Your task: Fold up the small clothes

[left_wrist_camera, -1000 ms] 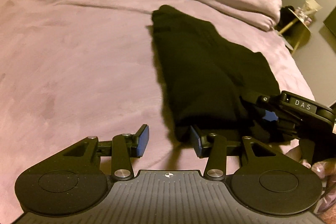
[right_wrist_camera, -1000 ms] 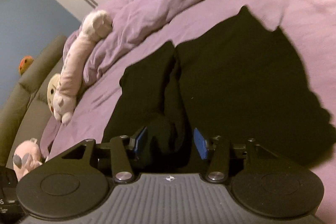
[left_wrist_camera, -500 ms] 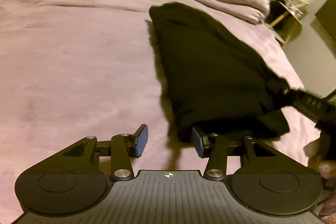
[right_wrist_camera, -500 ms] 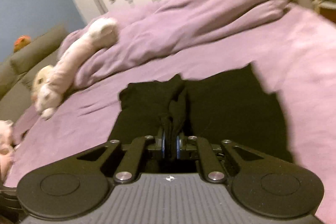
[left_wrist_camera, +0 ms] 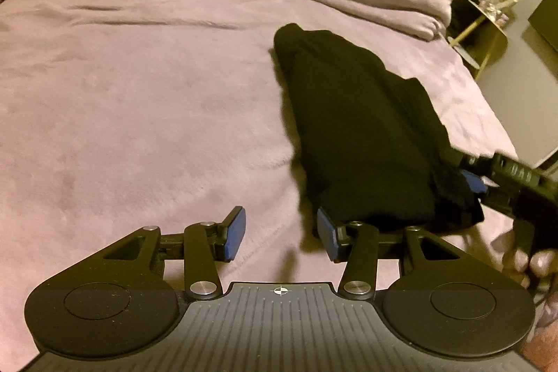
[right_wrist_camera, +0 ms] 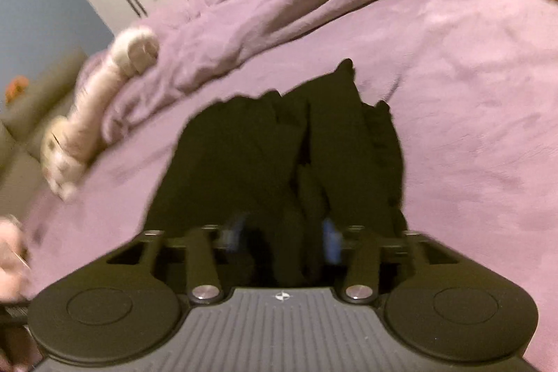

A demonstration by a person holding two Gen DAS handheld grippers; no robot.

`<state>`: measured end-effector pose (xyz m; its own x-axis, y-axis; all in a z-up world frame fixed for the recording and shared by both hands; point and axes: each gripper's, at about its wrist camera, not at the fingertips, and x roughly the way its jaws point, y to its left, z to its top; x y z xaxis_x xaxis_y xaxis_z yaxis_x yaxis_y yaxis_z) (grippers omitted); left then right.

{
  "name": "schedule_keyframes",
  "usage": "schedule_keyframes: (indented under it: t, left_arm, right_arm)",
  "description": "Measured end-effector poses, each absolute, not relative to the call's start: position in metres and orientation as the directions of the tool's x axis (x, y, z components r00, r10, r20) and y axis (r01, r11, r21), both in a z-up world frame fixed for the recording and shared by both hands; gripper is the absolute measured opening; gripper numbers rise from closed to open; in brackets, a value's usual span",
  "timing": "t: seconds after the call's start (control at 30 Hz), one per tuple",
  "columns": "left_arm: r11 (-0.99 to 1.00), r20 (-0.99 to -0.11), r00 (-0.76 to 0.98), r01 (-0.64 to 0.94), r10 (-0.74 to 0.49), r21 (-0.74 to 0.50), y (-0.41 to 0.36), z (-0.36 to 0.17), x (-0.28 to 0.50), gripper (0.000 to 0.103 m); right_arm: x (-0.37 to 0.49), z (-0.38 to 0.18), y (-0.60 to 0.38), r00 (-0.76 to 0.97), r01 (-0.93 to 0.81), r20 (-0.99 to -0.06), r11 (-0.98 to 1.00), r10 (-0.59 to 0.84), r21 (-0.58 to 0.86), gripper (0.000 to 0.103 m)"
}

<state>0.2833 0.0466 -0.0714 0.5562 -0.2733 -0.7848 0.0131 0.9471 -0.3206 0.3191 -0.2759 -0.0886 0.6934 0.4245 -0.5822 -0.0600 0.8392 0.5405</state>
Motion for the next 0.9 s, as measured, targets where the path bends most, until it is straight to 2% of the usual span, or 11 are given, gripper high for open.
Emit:
schedule_keyframes:
  t: [0.1,0.17,0.23,0.27,0.33,0.4,0.5,0.6,0.67,0.73,0.9]
  left_arm:
    - [0.949,-0.795,0.543,0.008,-0.269,-0.315,0.041,-0.075,0.287,0.051]
    - [0.95,-0.8,0.535,0.012,-0.27,-0.313,0.037,-0.077,0.288,0.051]
    - [0.954,-0.804,0.533,0.017,-0.262,-0.3,0.033,-0.077,0.289,0.051]
    - [0.955,-0.805,0.535,0.016,-0.258,-0.295,0.031,-0.077,0.29,0.051]
    - [0.957,-0.803,0.54,0.016,-0.252,-0.29,0.029,-0.075,0.292,0.051]
    - [0.957,-0.802,0.54,0.022,-0.256,-0.29,0.026,-0.073,0.293,0.051]
    - [0.956,-0.801,0.537,0.038,-0.266,-0.292,0.02,-0.073,0.294,0.052]
    - [0.956,-0.814,0.515,0.046,-0.27,-0.289,0.011,-0.078,0.295,0.052]
    - [0.957,-0.82,0.505,0.049,-0.271,-0.286,0.006,-0.08,0.295,0.052]
    - [0.959,-0.817,0.511,0.056,-0.268,-0.28,0.004,-0.08,0.291,0.052]
    - [0.948,-0.819,0.508,-0.017,-0.266,-0.319,0.019,-0.086,0.285,0.053]
  right_arm:
    - [0.338,-0.094,-0.276,0.685,-0.035,-0.577,0.811,0.445,0.584,0.054]
    - [0.351,-0.096,-0.267,0.673,-0.048,-0.592,0.825,0.444,0.564,0.047]
    - [0.358,-0.095,-0.257,0.667,-0.072,-0.605,0.846,0.435,0.529,0.02]
    - [0.361,-0.095,-0.253,0.668,-0.079,-0.61,0.856,0.426,0.511,0.013]
    - [0.355,-0.086,-0.242,0.701,-0.116,-0.601,0.893,0.384,0.436,0.009]
    - [0.342,-0.071,-0.237,0.773,-0.133,-0.552,0.93,0.314,0.344,0.009]
    - [0.325,-0.057,-0.254,0.85,-0.043,-0.488,0.948,0.201,0.315,0.008]
    - [0.327,-0.075,-0.268,0.817,0.06,-0.569,0.967,0.094,0.247,0.009]
    - [0.331,-0.094,-0.281,0.751,0.071,-0.645,0.954,0.142,0.293,0.012]
    - [0.318,-0.088,-0.295,0.78,0.102,-0.61,0.934,0.139,0.343,0.026]
    - [0.264,-0.08,-0.321,0.818,0.131,-0.527,0.817,0.231,0.562,0.028]
